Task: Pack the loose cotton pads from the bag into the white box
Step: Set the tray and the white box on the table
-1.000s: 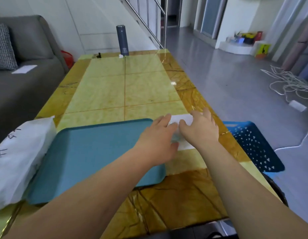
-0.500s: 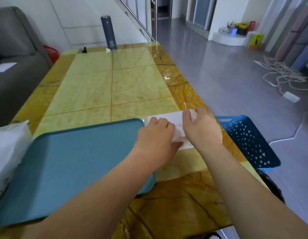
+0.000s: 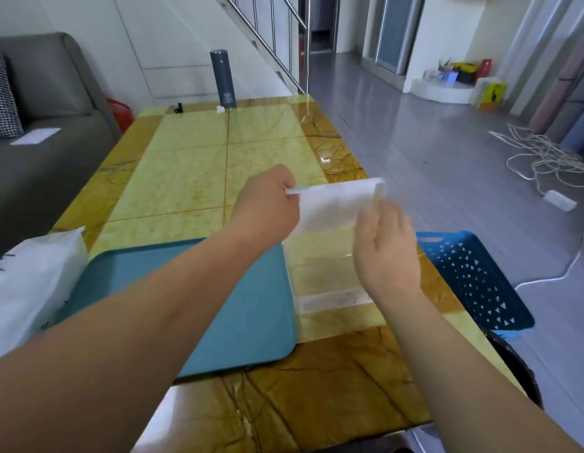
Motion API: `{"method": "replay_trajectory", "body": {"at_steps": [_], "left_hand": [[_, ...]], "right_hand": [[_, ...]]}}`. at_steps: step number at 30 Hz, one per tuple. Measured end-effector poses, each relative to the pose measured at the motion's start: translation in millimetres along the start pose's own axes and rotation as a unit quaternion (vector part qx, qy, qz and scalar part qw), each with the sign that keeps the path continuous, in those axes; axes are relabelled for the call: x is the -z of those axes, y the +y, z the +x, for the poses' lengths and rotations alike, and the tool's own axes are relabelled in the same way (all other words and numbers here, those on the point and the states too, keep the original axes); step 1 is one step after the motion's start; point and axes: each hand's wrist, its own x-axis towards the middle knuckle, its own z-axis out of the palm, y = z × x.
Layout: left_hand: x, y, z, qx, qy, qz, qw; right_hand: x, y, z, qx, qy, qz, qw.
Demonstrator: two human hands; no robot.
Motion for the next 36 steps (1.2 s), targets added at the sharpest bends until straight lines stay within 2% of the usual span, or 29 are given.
{"method": "replay_trajectory", "body": {"at_steps": [3, 6, 8, 14, 19, 22, 24, 27, 30, 32, 36], "left_hand": [[-6, -11, 12, 0.052, -0.021, -0.044, 0.997], [-21, -23, 9, 0.053, -0.075, -0.012, 0.996], [-28, -33, 2, 0.049, -0.098, -0.009, 0.994], [-11, -47, -24, 0.048, -0.141, -0.029, 0.988], [33, -72, -57, 0.016, -0.090, 0.055, 0.994], [81, -109, -69, 0.058, -0.046, 0.124, 0.989], [116, -138, -77, 0.111, -0.028, 0.191, 0.975], [151, -173, -88, 0.196, -0.037, 0.332, 0.922], [168, -204, -102, 0.285, -0.060, 0.354, 0.889], [174, -220, -109, 0.293, -0.050, 0.353, 0.887], [182, -235, -107, 0.252, -0.001, 0.402, 0.880]], "right_hand": [[-24, -5, -11, 0.127, -0.136, -0.098, 0.978], [-40, -13, -14, 0.138, -0.256, -0.138, 0.947], [-45, -14, -12, 0.134, -0.269, -0.167, 0.939], [-54, -42, -14, 0.125, -0.244, -0.200, 0.941], [-75, -87, -40, 0.140, -0.277, -0.149, 0.939], [-91, -113, -64, 0.137, -0.278, -0.089, 0.947], [-104, -133, -81, 0.117, -0.295, -0.038, 0.947], [-122, -155, -104, 0.096, -0.343, 0.017, 0.934], [-136, -171, -125, 0.116, -0.384, 0.037, 0.915], [-140, -176, -135, 0.133, -0.401, 0.041, 0.905], [-139, -175, -137, 0.141, -0.427, 0.034, 0.892]]}}
